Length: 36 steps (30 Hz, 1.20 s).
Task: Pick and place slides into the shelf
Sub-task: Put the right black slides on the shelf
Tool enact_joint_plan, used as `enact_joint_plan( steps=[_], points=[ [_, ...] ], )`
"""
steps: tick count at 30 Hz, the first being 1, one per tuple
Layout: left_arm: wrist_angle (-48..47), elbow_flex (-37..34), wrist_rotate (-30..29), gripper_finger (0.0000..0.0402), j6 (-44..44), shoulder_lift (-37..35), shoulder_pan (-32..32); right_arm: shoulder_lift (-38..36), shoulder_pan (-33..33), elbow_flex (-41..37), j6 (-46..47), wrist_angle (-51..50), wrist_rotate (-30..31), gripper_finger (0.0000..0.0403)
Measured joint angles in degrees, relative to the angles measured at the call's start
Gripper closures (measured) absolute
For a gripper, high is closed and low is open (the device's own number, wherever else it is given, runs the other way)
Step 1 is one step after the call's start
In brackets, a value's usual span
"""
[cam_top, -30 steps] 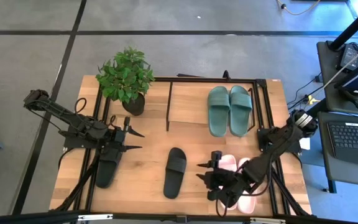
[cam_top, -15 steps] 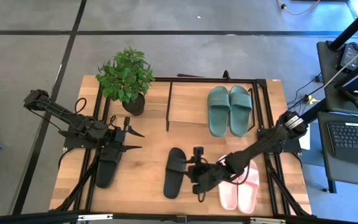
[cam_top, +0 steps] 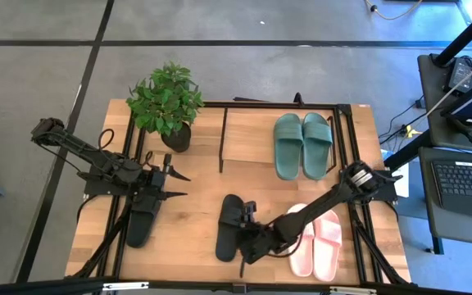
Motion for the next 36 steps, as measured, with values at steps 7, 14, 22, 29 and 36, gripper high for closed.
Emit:
enact_joint_plan(
  steps=[7, 14, 22, 29, 36],
  points=[
    [0.0, 0.0, 0.0, 0.0198, 0.0, -0.02, 0.0, 5.83, -0.76, 6.95, 4.69, -10.18, 4.31, 0.0217],
    [-0.03, 0.0, 0.0, 0.0198, 0.01, 0.0, 0.0, 6.76, -1.5, 7.62, 10.66, -14.92, 6.16, 0.025],
    [-0.04, 0.0, 0.0, 0.0198, 0.02, 0.0, 0.01, 6.76, -1.52, 7.62, 10.65, -16.37, 6.08, 0.0369],
    [-0.04, 0.0, 0.0, 0.0198, 0.02, 0.0, 0.0, 6.6, -1.54, 7.62, 12.07, -16.78, 5.93, 0.0381],
    [-0.39, 0.0, 0.0, 0.0198, 0.04, 0.0, 0.0, 2.92, -0.42, 10.09, 12.39, -21.1, 5.05, 0.0391]
  ],
)
